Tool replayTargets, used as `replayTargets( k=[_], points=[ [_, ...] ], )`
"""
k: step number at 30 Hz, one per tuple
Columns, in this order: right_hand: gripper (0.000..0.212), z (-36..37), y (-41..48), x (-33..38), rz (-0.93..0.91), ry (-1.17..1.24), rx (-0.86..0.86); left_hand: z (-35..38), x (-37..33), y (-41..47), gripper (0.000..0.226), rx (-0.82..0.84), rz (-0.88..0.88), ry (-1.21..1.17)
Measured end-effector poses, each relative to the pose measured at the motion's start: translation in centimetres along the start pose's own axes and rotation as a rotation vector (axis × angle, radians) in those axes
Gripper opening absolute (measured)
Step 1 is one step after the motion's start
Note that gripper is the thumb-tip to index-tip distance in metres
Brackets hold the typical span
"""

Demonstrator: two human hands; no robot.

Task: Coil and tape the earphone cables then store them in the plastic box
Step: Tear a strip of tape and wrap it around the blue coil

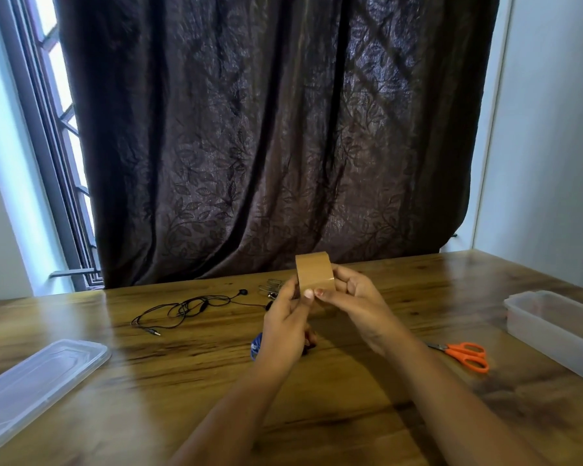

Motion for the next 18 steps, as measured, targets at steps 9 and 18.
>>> replayTargets(
  k=[9, 18],
  points=[
    [0.037, 0.0, -0.1, 0.7, -0.052, -0.203, 0.043, -1.2, 0.2, 0.4, 0.031, -0.073, -0.07, -0.165],
    [0.048, 0.7, -0.4, 0.4, -0.012, -0.362, 0.121, -2.1, 1.9, 0.8, 0.027, -0.165, -0.306, -0.541]
  ],
)
Point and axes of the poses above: each hand's wrist, its own y-axis towards the middle knuckle, its own z-axis out of the palm, x = y × z, the point moved 8 cm from there along y, towards the middle knuckle, and after that the axes turned 4 degrees about -z, right-handed, at the moved point
